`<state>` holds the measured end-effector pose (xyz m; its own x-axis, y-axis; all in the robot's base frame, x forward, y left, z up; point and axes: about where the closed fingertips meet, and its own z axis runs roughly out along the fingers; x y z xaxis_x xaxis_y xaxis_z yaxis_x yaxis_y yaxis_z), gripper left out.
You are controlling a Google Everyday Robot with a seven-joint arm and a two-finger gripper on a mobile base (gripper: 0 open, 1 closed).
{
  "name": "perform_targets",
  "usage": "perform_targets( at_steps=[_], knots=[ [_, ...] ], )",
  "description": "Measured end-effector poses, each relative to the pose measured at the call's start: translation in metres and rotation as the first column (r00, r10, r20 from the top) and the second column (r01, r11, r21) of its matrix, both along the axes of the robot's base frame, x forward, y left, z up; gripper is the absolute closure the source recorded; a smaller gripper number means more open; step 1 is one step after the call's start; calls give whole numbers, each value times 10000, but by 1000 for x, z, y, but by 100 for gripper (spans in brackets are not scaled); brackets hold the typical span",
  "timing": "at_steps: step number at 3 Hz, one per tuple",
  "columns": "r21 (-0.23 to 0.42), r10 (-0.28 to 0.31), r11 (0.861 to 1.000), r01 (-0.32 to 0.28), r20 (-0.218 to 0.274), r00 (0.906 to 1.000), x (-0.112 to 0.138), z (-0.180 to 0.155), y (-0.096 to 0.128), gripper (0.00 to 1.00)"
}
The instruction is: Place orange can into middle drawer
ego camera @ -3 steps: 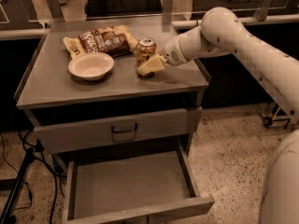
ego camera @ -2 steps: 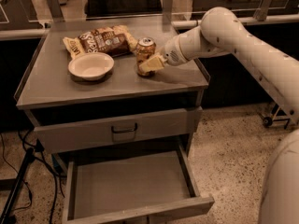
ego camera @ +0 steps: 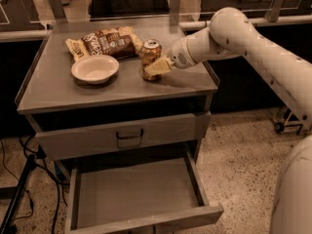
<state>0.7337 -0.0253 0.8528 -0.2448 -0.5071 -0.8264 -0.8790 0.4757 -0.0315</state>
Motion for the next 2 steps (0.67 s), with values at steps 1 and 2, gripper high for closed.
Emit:
perform_targets(
  at_steps=[1,2],
  knots=[
    [96,-69,9999,67,154,9999,-22,19,-3,100],
    [307,-339,9990,331,258,9991,-54,36,-10,100]
  ],
)
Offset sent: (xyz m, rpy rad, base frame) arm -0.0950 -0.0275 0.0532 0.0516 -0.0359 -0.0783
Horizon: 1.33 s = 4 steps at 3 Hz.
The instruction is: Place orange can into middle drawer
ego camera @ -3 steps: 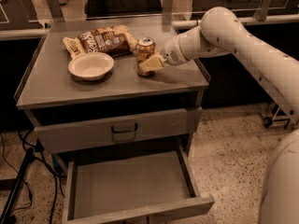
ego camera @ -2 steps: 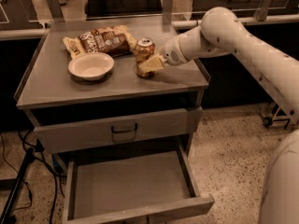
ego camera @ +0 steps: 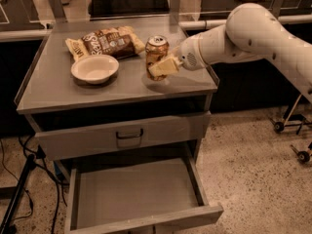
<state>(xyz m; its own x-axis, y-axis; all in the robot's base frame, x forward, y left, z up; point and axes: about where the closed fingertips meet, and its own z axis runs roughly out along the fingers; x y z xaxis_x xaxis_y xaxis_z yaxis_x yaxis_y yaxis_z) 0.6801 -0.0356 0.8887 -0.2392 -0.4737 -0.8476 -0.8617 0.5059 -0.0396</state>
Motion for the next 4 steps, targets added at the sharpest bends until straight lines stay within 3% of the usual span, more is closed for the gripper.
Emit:
perform_targets(
  at_steps=[2,3,4],
  knots=[
    [440,-962,9942,976,-344,9948,-75,5,-19,100],
    [439,-962,9943,976,-342,9948,-75,5,-19,100],
    [293,-1314,9907,1326,-389,9906,-96,-1,-29,100]
  ],
)
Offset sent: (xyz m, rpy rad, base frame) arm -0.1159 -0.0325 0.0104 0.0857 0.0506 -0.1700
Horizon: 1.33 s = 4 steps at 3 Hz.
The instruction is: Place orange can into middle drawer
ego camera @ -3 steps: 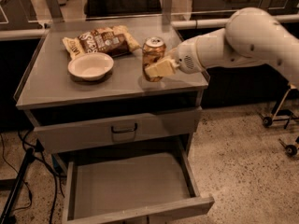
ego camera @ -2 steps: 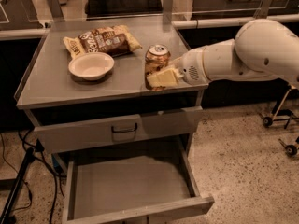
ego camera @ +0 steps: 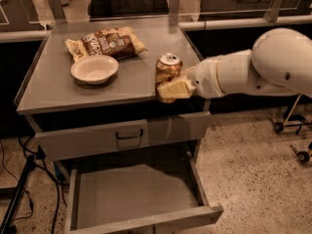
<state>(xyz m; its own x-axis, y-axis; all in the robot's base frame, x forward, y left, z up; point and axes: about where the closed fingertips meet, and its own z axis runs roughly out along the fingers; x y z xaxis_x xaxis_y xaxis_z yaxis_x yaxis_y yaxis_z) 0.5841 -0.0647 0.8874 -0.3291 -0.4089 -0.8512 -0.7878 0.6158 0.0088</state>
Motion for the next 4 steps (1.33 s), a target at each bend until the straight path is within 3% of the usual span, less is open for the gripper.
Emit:
perform_targets(
  at_steps=[1,3,4],
  knots=[
    [-270,-635,9977,624,-428,9971,-55,-41,-12,100],
    [-200,-861,9962,848,-762,9934,-63,-58,-5,100],
    [97,-1147,9932,1162,-949,9888,-72,-89,7,100]
  ],
)
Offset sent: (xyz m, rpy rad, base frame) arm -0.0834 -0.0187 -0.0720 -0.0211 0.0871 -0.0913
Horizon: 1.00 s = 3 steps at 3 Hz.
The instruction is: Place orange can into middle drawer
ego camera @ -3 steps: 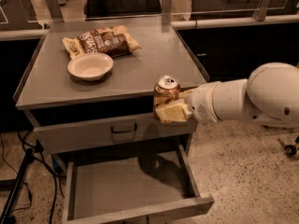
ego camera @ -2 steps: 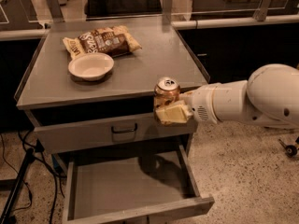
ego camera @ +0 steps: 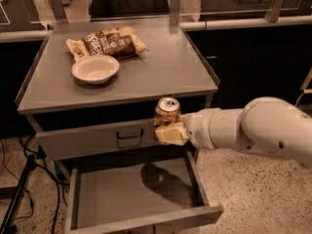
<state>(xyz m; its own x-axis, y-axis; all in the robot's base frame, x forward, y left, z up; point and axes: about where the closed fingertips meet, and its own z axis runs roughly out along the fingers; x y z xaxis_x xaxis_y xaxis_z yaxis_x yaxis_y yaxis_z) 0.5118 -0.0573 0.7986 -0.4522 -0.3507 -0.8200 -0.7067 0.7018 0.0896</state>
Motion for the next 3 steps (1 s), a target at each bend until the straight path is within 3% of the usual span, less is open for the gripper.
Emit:
perform_targets(
  at_steps=[1,2,3],
  knots=[
    [253,-713,9972,704,353,9968,8,-25,4,100],
    [270,-734,9970,726,316,9968,7,-27,5,100],
    [505,-1047,9931,1057,-233,9942,-9,-59,16,100]
  ],
)
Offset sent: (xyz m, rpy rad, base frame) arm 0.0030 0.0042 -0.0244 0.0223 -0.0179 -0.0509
